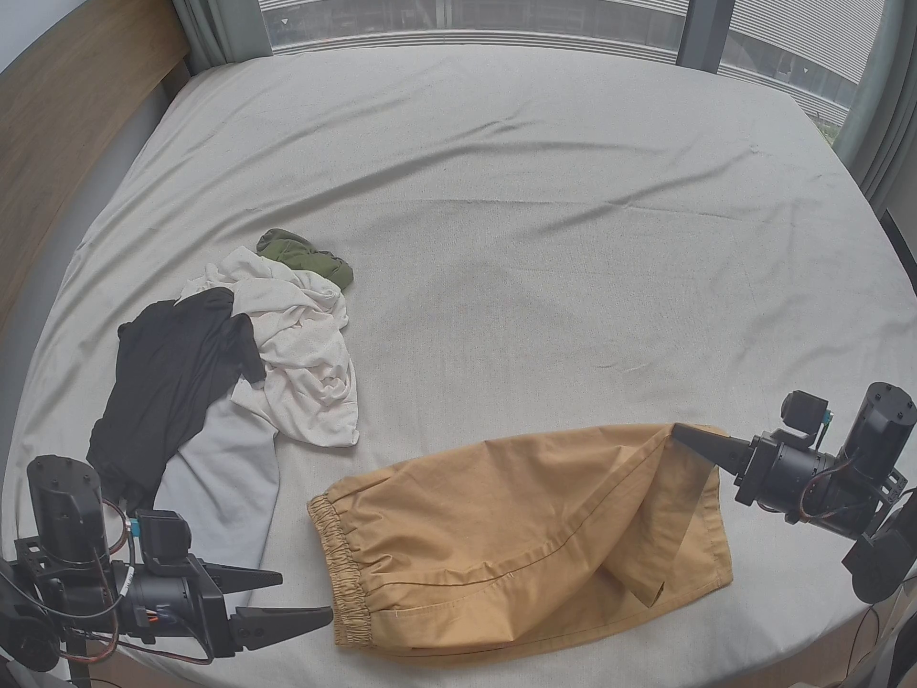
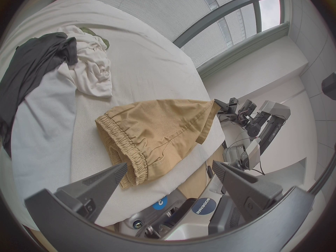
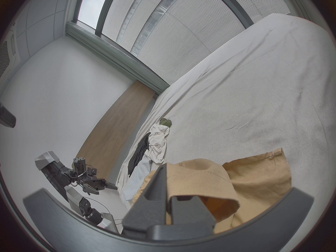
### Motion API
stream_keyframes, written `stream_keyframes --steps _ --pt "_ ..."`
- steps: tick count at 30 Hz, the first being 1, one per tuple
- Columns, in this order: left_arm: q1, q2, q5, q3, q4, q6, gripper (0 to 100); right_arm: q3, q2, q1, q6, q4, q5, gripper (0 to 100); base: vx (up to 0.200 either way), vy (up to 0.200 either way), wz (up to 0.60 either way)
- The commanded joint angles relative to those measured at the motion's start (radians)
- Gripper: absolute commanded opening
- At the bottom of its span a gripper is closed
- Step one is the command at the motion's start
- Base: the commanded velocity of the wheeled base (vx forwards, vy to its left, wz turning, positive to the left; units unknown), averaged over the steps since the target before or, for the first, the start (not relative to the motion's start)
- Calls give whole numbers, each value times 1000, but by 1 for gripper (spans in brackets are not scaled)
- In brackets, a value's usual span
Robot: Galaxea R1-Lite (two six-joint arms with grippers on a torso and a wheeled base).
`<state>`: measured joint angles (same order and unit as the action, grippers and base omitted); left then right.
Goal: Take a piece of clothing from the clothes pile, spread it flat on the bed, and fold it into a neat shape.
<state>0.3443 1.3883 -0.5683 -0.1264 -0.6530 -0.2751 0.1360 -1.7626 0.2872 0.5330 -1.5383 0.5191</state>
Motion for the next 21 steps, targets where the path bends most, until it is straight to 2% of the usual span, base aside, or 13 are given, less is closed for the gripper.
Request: stream_keyframes --steps 1,8,10,15,21 --pt "4 184 4 8 -74 30 100 2 -17 -5 -1 0 7 0 0 0 0" --pt "9 357 10 65 -335 27 100 2 -17 -5 -1 0 7 0 0 0 0" --pt "32 390 15 80 -389 19 100 2 -17 -5 -1 0 7 0 0 0 0" --pt "68 457 25 103 -441 -1 100 2 -17 -7 -1 0 7 0 0 0 0" --pt "71 489 28 111 -478 -10 100 2 -17 -17 -1 0 9 0 0 0 0"
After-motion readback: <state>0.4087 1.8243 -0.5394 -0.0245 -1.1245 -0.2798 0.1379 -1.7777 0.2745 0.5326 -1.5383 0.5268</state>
